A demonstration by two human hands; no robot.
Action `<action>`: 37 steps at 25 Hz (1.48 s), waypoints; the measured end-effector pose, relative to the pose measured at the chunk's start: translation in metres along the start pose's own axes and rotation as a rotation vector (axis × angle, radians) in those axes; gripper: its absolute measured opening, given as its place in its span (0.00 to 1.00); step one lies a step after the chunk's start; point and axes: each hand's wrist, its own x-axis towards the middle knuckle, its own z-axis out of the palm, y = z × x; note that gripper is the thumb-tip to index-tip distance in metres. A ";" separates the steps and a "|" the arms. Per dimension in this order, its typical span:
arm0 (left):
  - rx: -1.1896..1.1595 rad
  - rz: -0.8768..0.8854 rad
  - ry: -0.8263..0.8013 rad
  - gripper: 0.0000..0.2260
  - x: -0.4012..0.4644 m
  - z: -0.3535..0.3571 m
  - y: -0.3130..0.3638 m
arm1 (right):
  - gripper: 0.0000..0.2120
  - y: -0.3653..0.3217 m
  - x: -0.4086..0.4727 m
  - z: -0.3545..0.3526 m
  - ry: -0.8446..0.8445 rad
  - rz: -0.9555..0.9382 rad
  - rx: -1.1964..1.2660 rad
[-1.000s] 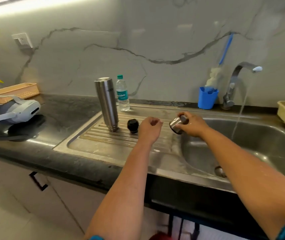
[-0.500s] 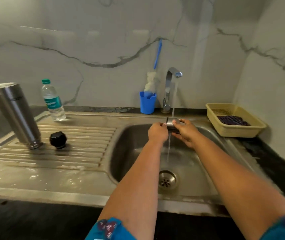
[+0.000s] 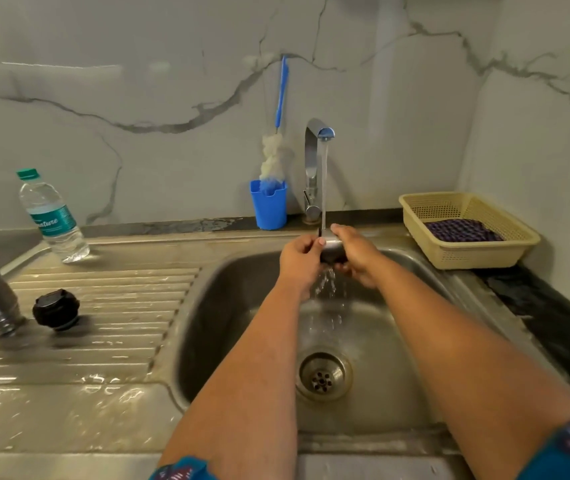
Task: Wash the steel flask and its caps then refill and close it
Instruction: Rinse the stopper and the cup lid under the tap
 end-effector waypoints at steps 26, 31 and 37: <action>-0.051 -0.012 0.049 0.10 0.007 -0.001 -0.006 | 0.14 -0.002 -0.009 -0.004 -0.088 -0.142 -0.124; -0.079 0.024 0.010 0.10 0.009 -0.004 -0.009 | 0.17 -0.008 -0.005 0.007 -0.053 0.126 0.210; -0.053 -0.049 0.049 0.11 0.013 0.001 -0.014 | 0.10 0.006 0.001 0.003 -0.135 -0.067 0.231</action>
